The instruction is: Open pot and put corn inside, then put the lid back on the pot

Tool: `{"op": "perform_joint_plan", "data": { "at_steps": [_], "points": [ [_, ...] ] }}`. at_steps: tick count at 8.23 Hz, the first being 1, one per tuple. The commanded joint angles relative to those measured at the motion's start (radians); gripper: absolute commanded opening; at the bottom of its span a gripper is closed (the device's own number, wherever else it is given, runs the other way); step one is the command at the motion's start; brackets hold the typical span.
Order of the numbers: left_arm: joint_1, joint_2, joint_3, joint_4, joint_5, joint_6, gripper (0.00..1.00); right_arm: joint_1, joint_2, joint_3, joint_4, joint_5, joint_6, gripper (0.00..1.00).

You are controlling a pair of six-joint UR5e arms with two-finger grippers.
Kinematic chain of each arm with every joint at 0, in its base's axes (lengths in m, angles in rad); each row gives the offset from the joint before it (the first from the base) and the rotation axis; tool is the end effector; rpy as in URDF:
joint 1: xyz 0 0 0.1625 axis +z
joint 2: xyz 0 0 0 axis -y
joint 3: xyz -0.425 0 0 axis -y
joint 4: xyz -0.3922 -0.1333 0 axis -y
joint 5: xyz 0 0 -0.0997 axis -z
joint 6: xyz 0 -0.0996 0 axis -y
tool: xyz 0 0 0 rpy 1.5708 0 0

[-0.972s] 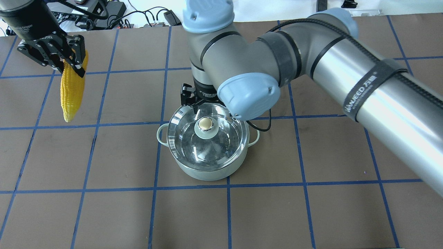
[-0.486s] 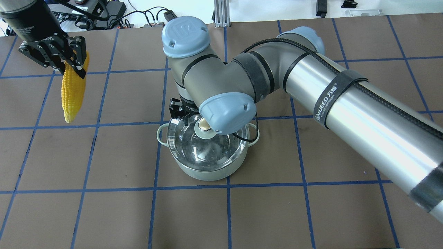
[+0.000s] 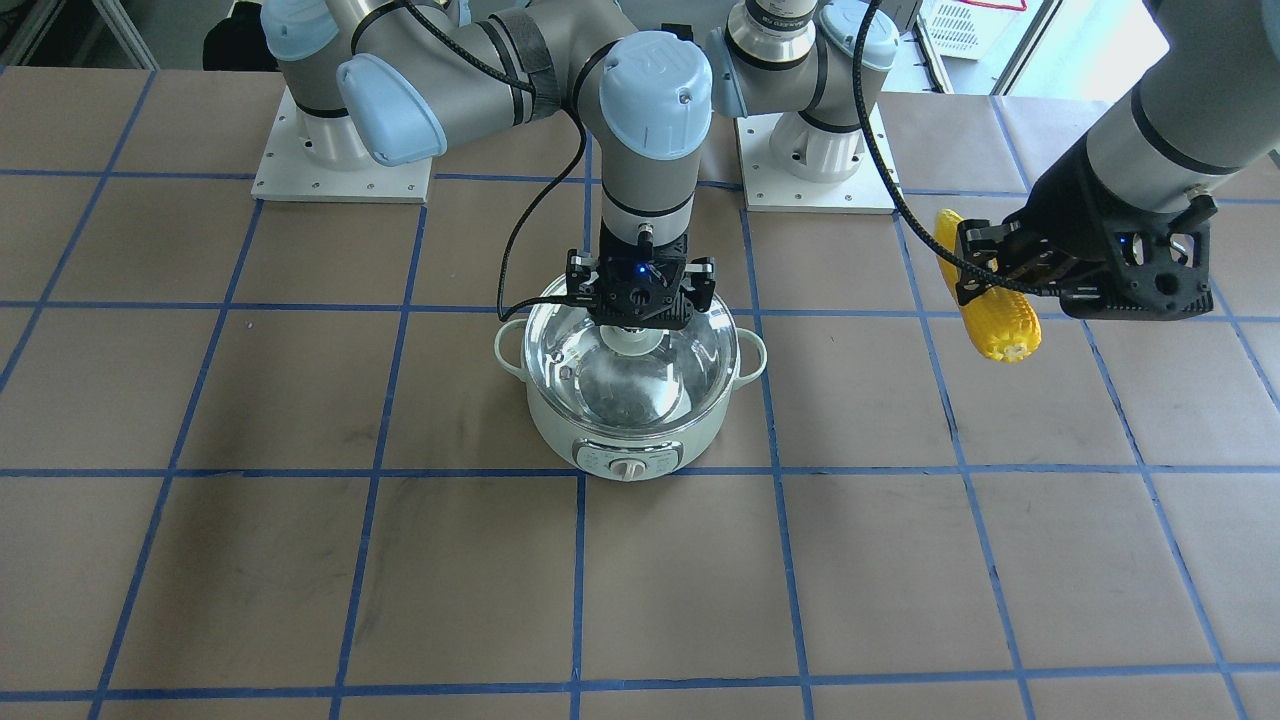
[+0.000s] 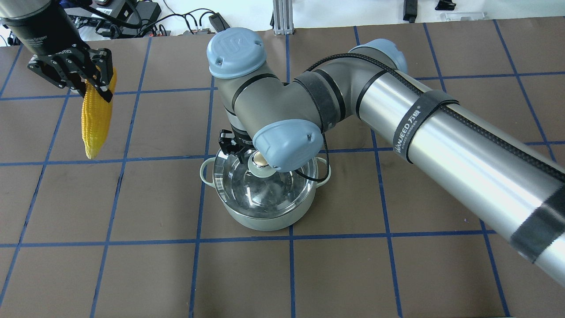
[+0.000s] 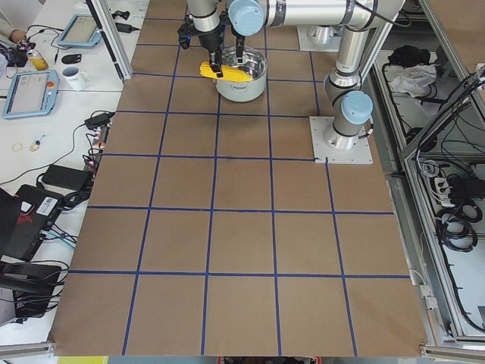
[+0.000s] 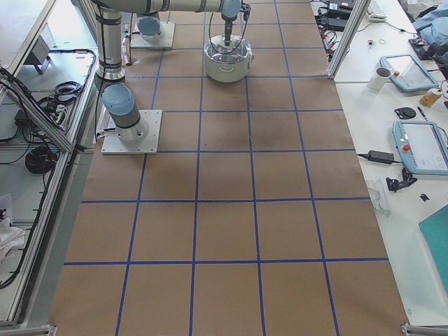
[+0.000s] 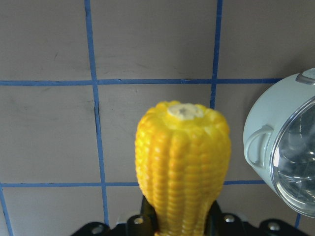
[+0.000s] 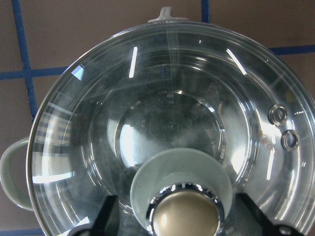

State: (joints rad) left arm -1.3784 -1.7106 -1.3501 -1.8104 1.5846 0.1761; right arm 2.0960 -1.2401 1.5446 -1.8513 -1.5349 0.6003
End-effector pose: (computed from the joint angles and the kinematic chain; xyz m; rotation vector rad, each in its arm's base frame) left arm -0.0276 -0.5482 0.5009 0.0237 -3.1162 -0.2476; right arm 0.4240 -0.4587 0.3450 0.1179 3.1212 0.0616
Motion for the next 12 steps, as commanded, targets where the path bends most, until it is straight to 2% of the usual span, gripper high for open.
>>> {"op": "perform_joint_plan", "data": {
  "at_steps": [1,3,4,6,9,12],
  "points": [
    [-0.001,-0.001,-0.001,0.0,-0.003,-0.001,0.0,-0.001,-0.005,0.002,0.014,0.001,-0.005,0.57],
    [-0.001,-0.003,-0.001,0.0,-0.006,-0.001,0.0,-0.001,-0.009,0.0,0.037,-0.001,-0.005,0.37],
    [-0.002,-0.001,-0.003,-0.001,-0.005,-0.016,0.0,-0.004,-0.01,0.0,0.05,0.001,-0.007,0.3],
    [-0.004,-0.004,-0.003,-0.001,-0.006,-0.044,0.0,-0.011,-0.03,-0.011,0.052,-0.001,-0.01,0.29],
    [-0.005,-0.006,0.002,-0.001,-0.028,-0.125,0.0,-0.059,-0.152,-0.02,0.075,-0.06,-0.106,0.29],
    [-0.063,-0.009,0.005,-0.001,-0.083,-0.235,0.0,-0.218,-0.329,-0.027,0.274,-0.047,-0.255,0.29]
  ]
}}
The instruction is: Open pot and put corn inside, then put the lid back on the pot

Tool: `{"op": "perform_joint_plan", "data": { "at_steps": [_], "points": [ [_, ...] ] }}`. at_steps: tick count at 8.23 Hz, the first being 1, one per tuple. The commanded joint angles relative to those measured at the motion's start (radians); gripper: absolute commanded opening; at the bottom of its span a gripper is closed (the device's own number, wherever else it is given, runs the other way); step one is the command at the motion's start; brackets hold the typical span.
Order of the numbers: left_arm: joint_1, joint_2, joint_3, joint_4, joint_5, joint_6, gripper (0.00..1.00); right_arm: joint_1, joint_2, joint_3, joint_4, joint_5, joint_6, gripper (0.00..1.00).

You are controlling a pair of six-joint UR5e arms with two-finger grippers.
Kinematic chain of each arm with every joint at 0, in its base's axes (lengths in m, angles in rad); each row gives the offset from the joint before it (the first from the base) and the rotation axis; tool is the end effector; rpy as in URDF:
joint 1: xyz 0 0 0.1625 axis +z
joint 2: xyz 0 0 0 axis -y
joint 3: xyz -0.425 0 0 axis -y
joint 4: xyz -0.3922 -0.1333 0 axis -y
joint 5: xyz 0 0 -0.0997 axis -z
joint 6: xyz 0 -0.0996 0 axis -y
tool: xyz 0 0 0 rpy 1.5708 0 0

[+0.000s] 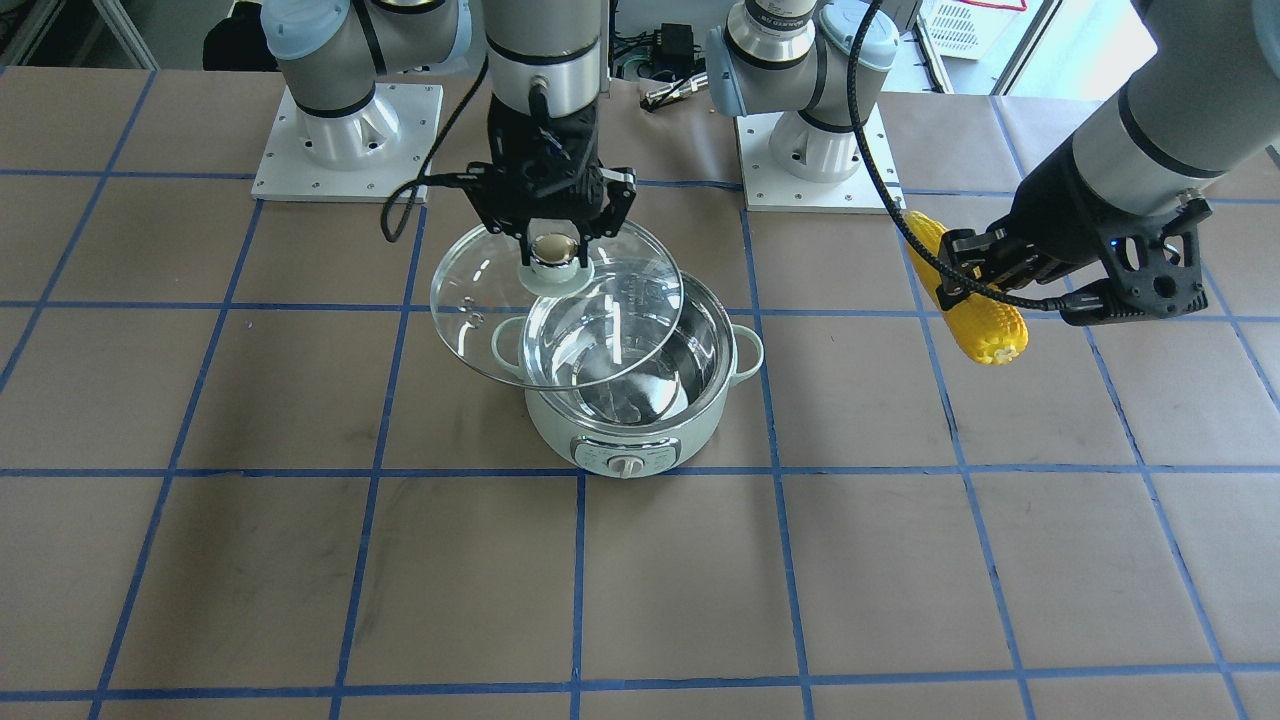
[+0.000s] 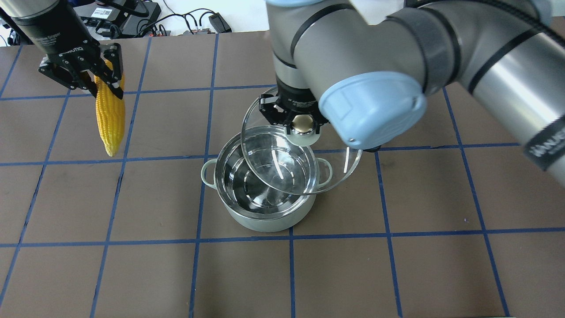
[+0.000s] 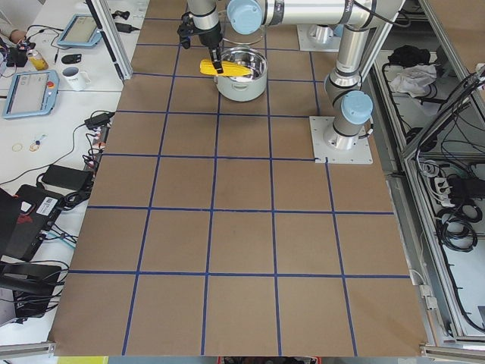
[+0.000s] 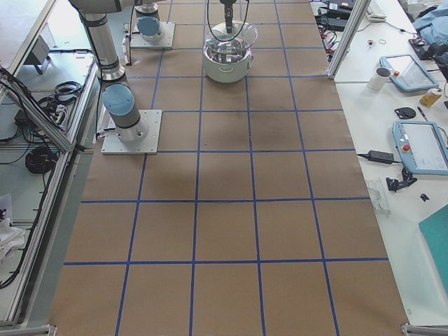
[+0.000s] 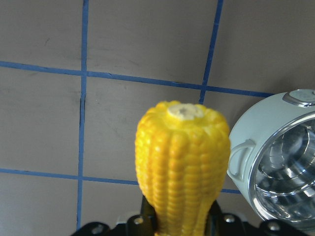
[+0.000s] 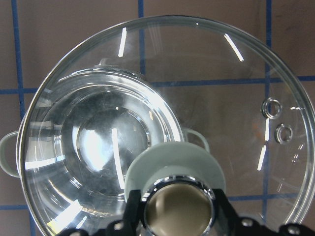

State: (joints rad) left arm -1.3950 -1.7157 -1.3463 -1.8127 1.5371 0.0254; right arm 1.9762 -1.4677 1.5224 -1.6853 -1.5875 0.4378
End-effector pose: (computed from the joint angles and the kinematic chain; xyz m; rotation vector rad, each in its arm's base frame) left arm -0.0410 -0.5503 0.4999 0.2358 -3.0732 -0.2442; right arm 0.3343 -0.4451 0.4704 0.0515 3.1305 -0.0962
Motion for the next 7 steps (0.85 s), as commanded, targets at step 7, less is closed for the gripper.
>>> {"op": "perform_joint_plan", "data": {
  "at_steps": [7],
  "points": [
    [-0.376,-0.071,-0.118,0.171,-0.086,-0.208,0.0,-0.224,-0.186,-0.004,0.217,0.004,-0.248,0.29]
  ]
}}
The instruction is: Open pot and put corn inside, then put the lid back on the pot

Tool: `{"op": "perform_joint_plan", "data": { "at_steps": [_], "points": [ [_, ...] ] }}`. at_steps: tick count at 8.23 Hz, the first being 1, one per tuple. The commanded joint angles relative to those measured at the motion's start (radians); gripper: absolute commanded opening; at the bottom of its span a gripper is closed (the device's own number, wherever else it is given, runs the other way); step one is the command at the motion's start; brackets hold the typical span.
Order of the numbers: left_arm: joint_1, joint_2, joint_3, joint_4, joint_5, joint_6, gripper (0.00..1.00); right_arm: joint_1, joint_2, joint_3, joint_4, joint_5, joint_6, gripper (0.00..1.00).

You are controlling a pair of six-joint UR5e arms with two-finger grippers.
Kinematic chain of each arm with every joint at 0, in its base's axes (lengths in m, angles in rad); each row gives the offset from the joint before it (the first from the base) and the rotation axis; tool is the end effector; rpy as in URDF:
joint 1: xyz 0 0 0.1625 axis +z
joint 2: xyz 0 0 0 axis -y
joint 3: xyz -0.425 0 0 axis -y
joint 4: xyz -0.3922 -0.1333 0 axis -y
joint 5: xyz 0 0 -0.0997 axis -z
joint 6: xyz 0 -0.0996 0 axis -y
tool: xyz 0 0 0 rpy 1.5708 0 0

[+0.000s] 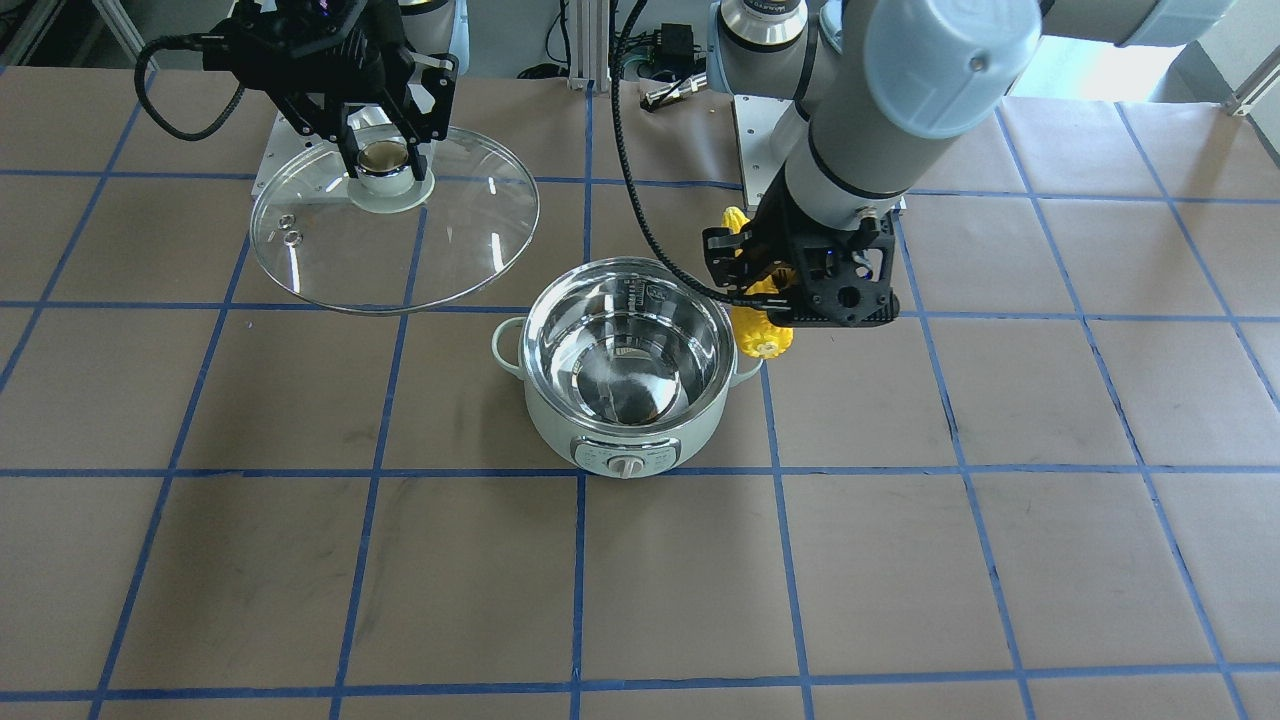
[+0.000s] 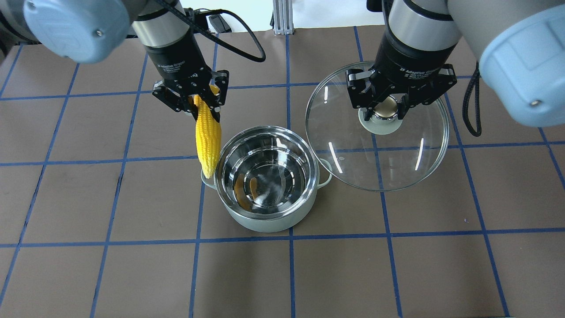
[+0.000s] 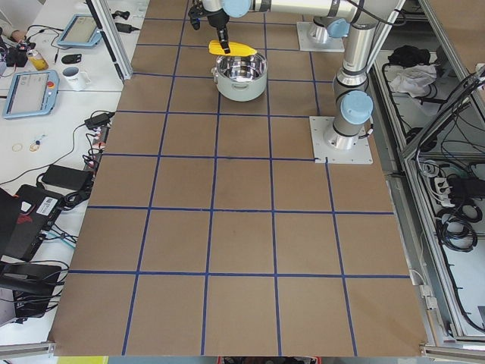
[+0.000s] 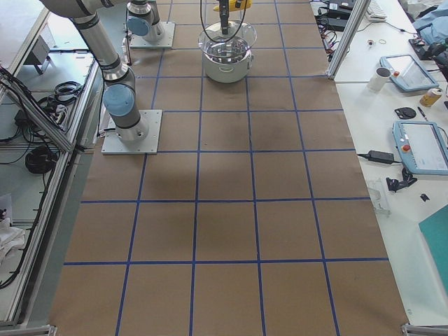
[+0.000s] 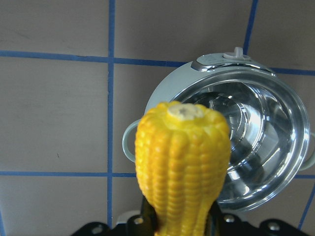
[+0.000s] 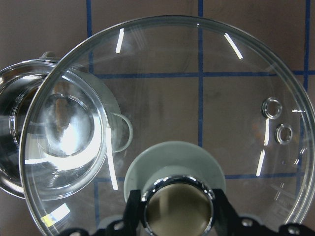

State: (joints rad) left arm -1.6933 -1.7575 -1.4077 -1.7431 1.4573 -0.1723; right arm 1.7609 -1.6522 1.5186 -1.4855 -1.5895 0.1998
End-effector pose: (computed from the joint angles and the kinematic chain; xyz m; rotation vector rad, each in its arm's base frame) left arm -0.2106 -0.5277 0.4544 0.0927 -3.0403 -0.3210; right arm 0.2157 -0.4254 0.5437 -0.0159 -3.1315 0.0799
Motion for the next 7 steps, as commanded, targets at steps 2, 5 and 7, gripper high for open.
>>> {"op": "perform_joint_plan", "data": {
  "at_steps": [2,5,7],
  "points": [
    [-0.127,-0.081,-0.121,0.221,-0.053,-0.016,0.0,-0.009,-0.003,0.0,0.019,0.005,-0.01,0.29],
    [-0.137,-0.099,-0.175,0.24,-0.058,-0.006,0.0,-0.008,-0.001,0.0,0.022,0.005,-0.011,0.29],
    [-0.137,-0.099,-0.192,0.238,-0.063,-0.001,0.0,-0.008,-0.001,0.002,0.024,0.005,-0.014,0.29]
  ]
}}
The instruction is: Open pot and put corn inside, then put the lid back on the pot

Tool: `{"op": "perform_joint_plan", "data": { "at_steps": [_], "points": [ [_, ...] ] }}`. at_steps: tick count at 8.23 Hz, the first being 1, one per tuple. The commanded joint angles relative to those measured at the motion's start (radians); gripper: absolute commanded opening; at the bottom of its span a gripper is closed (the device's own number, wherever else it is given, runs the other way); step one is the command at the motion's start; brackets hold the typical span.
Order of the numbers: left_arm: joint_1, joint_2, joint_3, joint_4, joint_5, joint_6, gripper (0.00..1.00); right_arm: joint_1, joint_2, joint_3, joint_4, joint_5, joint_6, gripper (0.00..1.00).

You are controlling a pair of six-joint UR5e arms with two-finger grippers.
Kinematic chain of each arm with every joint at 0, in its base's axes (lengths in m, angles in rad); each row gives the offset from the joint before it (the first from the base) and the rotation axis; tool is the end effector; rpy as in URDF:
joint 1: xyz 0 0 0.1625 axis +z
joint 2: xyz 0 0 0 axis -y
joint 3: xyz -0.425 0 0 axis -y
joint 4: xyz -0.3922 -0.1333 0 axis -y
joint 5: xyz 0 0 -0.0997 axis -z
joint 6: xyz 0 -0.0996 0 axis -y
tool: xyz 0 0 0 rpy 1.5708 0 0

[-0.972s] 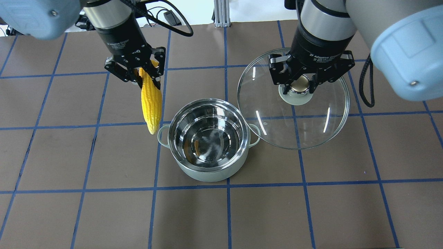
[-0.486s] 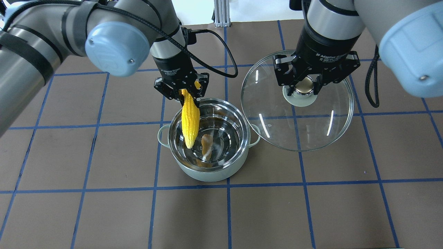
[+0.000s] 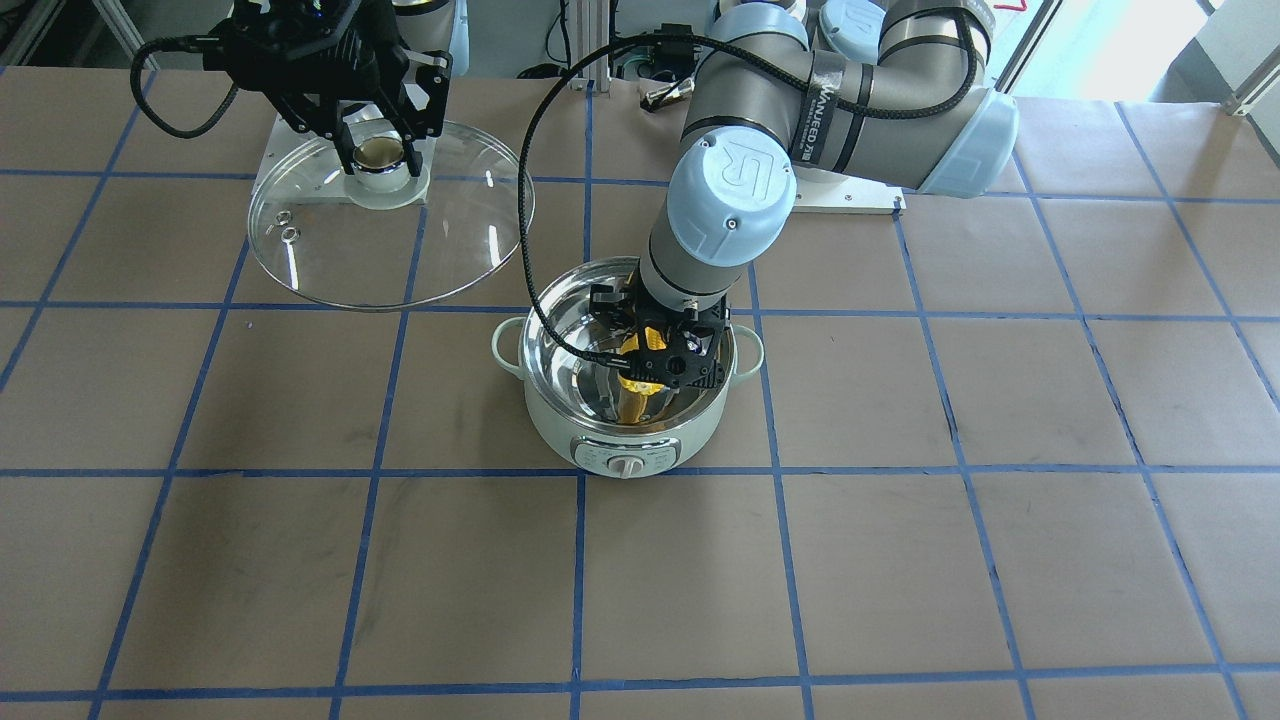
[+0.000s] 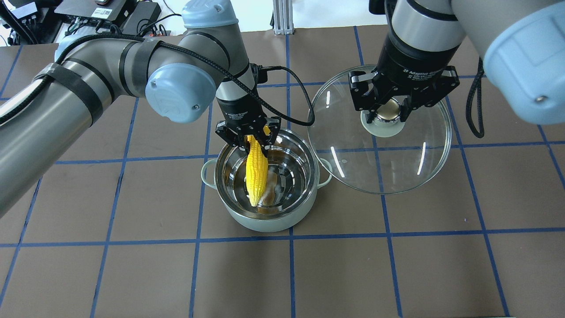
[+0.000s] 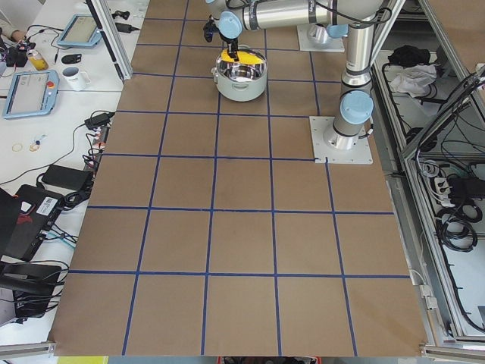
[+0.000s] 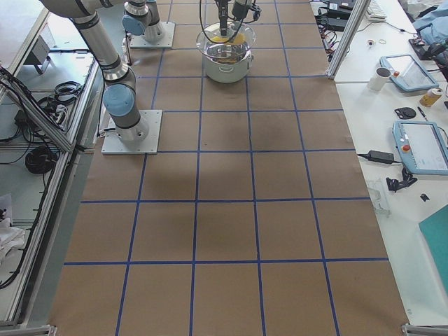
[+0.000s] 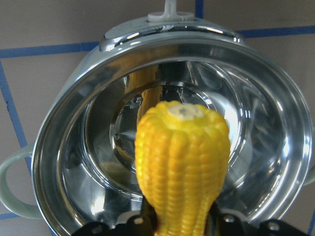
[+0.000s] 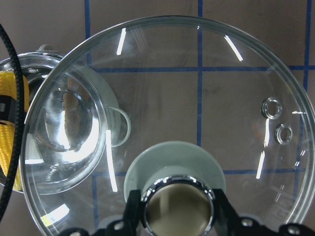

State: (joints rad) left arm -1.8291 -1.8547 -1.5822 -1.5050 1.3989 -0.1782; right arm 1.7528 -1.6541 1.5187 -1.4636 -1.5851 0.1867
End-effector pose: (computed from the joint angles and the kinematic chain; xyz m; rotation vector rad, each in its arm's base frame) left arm -0.2907 -0.5117 0.3381 -0.0903 -2.9974 -0.3934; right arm 0.2122 -0.4243 0.5422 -0.0077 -3.1323 0.0475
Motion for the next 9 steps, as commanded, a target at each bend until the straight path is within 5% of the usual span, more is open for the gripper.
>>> {"op": "perform_joint_plan", "data": {
  "at_steps": [1,6,9],
  "points": [
    [0.001,-0.006,-0.031,0.0,-0.004,0.005,0.0,0.001,0.0,0.0,0.0,0.0,-0.003,0.29],
    [0.001,-0.054,-0.039,0.003,0.0,0.003,0.06,0.001,0.0,0.001,0.002,0.0,-0.001,0.29],
    [0.001,-0.067,-0.039,0.002,0.002,-0.004,0.63,0.001,-0.001,0.001,0.002,0.002,-0.001,0.29]
  ]
}}
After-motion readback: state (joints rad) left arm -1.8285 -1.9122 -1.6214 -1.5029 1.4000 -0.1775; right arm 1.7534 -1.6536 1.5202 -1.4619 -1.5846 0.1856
